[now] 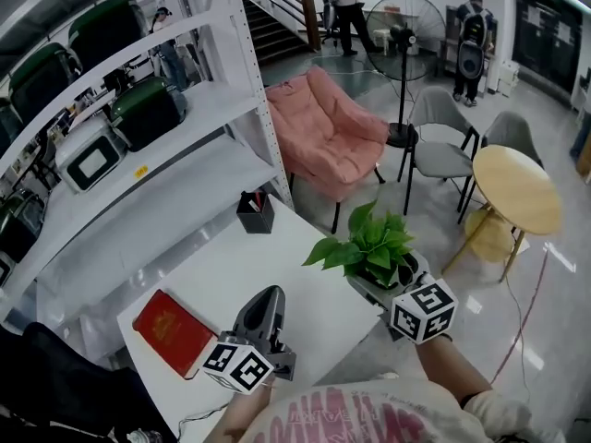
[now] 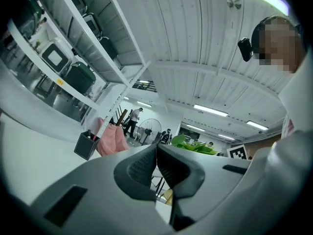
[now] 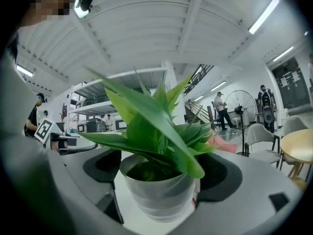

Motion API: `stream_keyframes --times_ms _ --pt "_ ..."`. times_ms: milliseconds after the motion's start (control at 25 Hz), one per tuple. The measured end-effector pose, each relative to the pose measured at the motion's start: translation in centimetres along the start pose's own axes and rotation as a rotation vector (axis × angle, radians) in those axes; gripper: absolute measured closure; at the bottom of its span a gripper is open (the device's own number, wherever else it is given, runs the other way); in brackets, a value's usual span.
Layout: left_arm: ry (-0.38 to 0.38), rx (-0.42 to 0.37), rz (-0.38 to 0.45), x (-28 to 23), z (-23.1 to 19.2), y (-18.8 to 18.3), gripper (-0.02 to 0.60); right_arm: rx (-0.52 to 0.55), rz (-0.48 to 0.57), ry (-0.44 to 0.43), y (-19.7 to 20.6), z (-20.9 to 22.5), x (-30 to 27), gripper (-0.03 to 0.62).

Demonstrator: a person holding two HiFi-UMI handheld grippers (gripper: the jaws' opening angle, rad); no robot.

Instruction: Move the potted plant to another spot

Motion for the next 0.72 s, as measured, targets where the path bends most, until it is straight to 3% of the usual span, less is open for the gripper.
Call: stream_keyframes --times_ms 120,720 --pt "-0.045 -0.006 0.006 -0.1 0.7 0.2 0.557 0.010 -0.004 -0.020 -0.1 1.0 0.2 0.092" --pt "-0.374 0.081 0.132 0.5 7.5 4.8 0.557 0.123 -0.137 -0.299 0.9 5.2 -1.2 0.092"
Point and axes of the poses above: the fingertips, and each gripper's own axes: x backward along the fingers, z to its right, y out of its underside, the point moved 7 cm from there along x, backward along the fingers, and after that the axes turned 15 degrees about -z, right-handed, at the moved point
